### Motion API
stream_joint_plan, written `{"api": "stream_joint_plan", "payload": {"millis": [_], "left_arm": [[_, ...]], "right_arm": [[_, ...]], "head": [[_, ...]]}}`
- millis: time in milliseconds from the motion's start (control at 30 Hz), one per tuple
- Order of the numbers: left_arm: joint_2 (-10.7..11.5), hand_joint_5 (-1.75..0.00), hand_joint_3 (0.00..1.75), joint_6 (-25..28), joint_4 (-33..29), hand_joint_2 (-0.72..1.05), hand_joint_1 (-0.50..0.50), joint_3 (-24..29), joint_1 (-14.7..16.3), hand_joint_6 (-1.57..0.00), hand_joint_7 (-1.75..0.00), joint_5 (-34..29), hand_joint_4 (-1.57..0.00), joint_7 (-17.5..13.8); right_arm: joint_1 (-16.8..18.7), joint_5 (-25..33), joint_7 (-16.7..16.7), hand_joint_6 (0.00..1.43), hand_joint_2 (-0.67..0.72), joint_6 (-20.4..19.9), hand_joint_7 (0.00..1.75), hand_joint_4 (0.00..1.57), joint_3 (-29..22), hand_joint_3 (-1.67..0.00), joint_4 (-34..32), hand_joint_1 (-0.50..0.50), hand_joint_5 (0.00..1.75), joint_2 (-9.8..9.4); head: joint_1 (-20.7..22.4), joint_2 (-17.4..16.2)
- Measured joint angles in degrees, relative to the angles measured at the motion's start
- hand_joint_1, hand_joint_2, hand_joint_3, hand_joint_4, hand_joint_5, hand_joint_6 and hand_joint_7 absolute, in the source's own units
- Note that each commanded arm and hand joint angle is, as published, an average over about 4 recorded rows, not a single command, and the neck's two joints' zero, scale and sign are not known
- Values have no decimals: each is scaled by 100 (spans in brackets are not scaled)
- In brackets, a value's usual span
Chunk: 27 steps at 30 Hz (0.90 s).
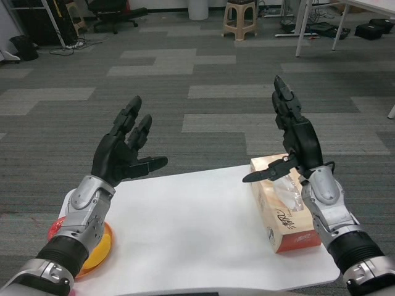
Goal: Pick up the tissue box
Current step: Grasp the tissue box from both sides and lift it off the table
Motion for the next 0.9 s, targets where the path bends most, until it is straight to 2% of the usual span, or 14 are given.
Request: {"api": "stream_joint_plan", "payload": {"millis": [167,300,433,567,700,800,900], "left_arm": [[16,0,7,0,51,105,50,-7,-39,0,0,-56,0,0],[53,0,4,0,81,105,50,-23,-65,0,0,-113,0,6],[80,0,9,0,114,105,50,-30,-76,0,0,-128,0,10],[87,0,9,0,138,105,50,-31,-78,0,0,-169,0,14],[91,0,7,0,226,105,50,-31,-82,0,0,-220,0,16],[98,0,4,0,294,105,50,-31,-85,0,0,-233,0,20],[112,0,9,-1,346,105,50,-32,-88,0,0,-241,0,23]], "right_arm": [[50,11,2,0,15,0,0,0,-250,-24,-12,-42,0,-5],[164,21,20,0,22,8,0,0,-557,-24,-61,-42,0,-18],[414,35,161,0,22,37,0,0,-1018,-24,-147,-42,0,-97],[595,44,233,0,22,44,0,0,-1253,-24,-150,-46,0,-159],[894,47,362,0,31,44,0,0,-1450,-28,-153,-46,0,-247],[1203,47,527,0,41,45,0,0,-1518,-22,-146,-46,0,-326],[1472,46,620,0,49,44,0,0,-1513,-16,-130,-46,0,-488]], "head": [[-38,-16],[-21,-19],[0,-3],[-13,22],[-47,33],[-68,36],[-79,39]]}}
